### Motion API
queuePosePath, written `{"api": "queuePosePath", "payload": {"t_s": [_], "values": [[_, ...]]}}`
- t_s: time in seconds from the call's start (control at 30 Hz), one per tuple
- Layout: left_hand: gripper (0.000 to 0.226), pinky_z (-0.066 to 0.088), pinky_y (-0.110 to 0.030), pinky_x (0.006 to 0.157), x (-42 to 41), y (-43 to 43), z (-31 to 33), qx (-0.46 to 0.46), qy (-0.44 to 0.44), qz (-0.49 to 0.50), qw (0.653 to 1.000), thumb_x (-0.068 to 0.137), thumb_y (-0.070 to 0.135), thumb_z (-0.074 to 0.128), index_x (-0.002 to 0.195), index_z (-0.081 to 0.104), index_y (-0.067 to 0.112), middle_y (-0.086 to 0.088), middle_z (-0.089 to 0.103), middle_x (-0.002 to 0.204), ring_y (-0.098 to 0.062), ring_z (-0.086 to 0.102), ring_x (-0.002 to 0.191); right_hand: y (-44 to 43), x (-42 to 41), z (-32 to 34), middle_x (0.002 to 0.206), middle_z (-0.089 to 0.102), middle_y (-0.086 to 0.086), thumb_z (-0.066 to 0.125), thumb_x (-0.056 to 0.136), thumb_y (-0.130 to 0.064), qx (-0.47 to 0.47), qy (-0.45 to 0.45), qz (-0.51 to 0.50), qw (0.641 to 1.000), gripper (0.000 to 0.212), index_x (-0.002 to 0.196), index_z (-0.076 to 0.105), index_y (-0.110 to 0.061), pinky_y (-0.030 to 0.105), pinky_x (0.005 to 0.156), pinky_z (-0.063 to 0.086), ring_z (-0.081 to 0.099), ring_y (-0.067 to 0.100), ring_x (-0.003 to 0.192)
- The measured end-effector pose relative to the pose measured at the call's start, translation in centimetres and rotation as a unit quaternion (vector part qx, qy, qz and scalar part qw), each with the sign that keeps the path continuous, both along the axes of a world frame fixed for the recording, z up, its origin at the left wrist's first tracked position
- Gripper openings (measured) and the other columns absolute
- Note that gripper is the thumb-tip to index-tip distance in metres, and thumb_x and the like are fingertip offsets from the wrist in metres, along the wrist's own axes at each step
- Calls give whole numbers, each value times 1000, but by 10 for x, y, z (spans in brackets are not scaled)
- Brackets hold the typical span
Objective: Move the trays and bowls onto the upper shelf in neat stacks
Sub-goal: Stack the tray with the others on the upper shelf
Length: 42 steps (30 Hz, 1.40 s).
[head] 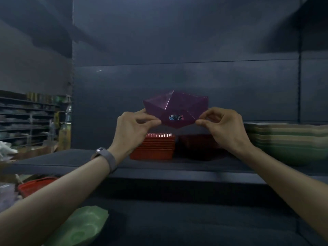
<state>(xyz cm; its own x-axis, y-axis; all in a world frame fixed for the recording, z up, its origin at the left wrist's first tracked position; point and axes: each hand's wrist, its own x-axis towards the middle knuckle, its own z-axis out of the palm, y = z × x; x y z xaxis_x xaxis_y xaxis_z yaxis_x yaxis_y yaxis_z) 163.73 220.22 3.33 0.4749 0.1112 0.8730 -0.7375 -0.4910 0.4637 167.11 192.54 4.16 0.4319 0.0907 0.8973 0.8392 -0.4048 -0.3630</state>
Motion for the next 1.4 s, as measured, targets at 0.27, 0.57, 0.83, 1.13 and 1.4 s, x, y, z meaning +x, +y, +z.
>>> {"api": "queuePosePath", "payload": {"t_s": [0.27, 0.57, 0.83, 1.13, 1.4], "values": [[10, 51, -7, 90, 61, -65, 14, -11, 39, -19, 999, 78, 26, 91, 87, 87, 23, 11, 81, 85, 3, 73, 100, -64, 35, 12, 78, 79, -14, 92, 78, -27, 56, 56, -58, 995, 13, 75, 80, -24, 12, 81, 52, 74, -3, 87], [8, 44, 2, 72, 98, -95, 3, 18, 99, 8, 995, 82, 30, 88, 87, 86, 24, 15, 79, 81, 14, 68, 76, -83, 63, -11, 83, 77, -9, 85, 87, -28, 43, 96, -128, 986, 13, 80, 75, -26, 13, 71, 46, 70, -1, 80], [11, 41, 6, 77, 110, -94, -16, 32, 121, 22, 992, 84, 28, 86, 94, 85, 22, 20, 75, 86, 17, 65, 79, -83, 72, -31, 82, 76, -12, 85, 86, -33, 21, 123, -149, 981, 13, 81, 75, -27, 14, 70, 47, 71, 3, 85], [14, 39, 9, 76, 111, -92, -28, 59, 146, 25, 987, 89, 28, 82, 102, 84, 22, 13, 78, 97, 14, 62, 83, -84, 72, -41, 84, 77, -12, 85, 86, -39, -3, 150, -164, 975, 15, 82, 75, -28, 21, 73, 49, 71, 4, 88], [11, 64, -29, 88, 107, -93, -37, 30, 179, -30, 983, 96, 24, 76, 104, 83, 22, 11, 80, 94, -6, 77, 89, -85, 71, -47, 85, 77, -10, 80, 90, -42, -5, 168, -166, 972, 15, 84, 76, -29, 25, 78, 48, 71, 7, 91]]}}
